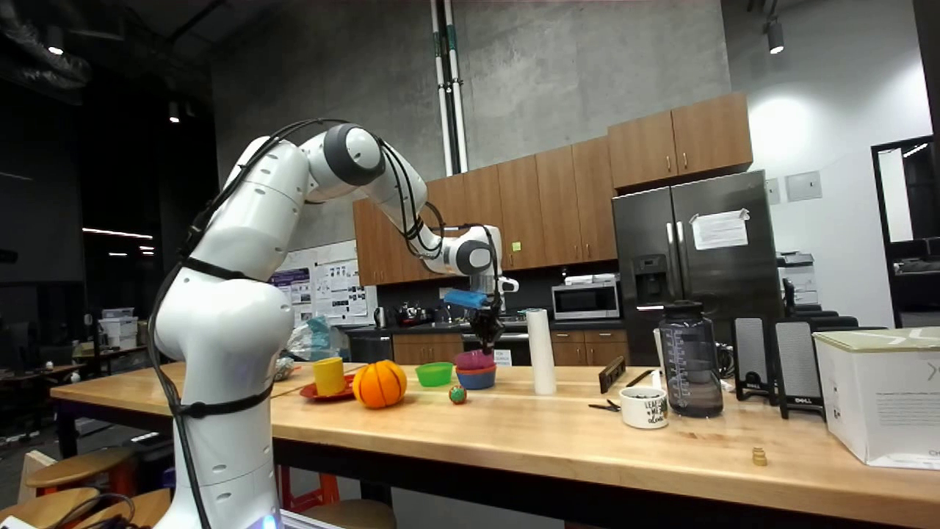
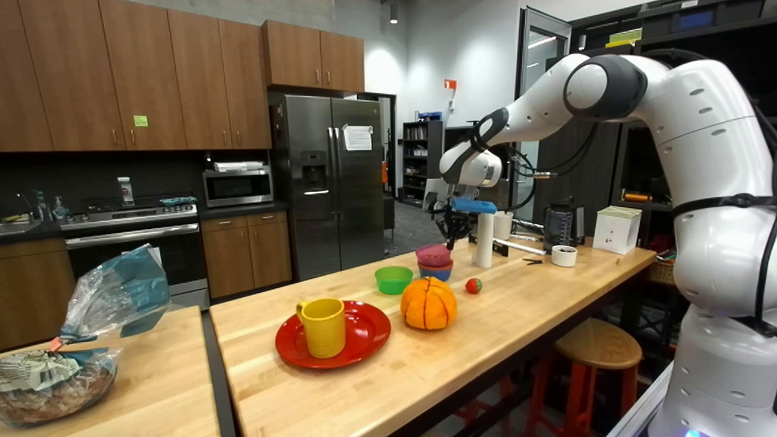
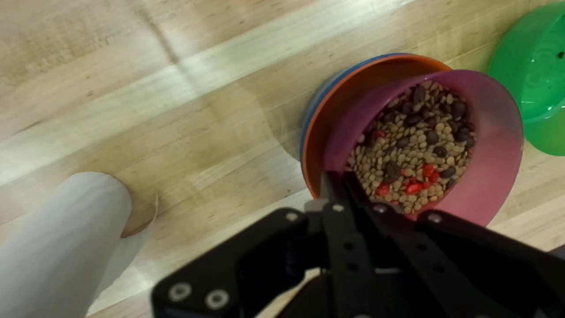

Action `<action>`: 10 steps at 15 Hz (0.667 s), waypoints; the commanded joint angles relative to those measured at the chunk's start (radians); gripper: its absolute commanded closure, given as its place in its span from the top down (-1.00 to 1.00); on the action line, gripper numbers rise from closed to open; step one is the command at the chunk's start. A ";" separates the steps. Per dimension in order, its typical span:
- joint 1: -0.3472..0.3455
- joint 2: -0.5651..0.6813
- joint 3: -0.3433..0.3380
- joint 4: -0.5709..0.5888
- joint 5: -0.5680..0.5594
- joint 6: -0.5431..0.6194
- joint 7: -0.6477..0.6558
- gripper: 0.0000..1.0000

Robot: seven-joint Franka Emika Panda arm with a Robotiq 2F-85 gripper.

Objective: Remove the pink bowl from the stacked bowl

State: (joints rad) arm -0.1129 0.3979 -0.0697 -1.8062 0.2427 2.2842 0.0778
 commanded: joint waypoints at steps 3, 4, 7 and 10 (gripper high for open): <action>-0.054 -0.053 0.014 -0.011 0.068 -0.057 -0.091 -0.98; -0.060 -0.060 0.011 -0.015 0.071 -0.062 -0.104 -0.98; -0.081 -0.082 0.005 -0.025 0.081 -0.089 -0.139 -0.98; -0.101 -0.102 0.000 -0.040 0.089 -0.130 -0.179 -0.98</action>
State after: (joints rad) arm -0.1880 0.3483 -0.0715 -1.8094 0.3016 2.2006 -0.0458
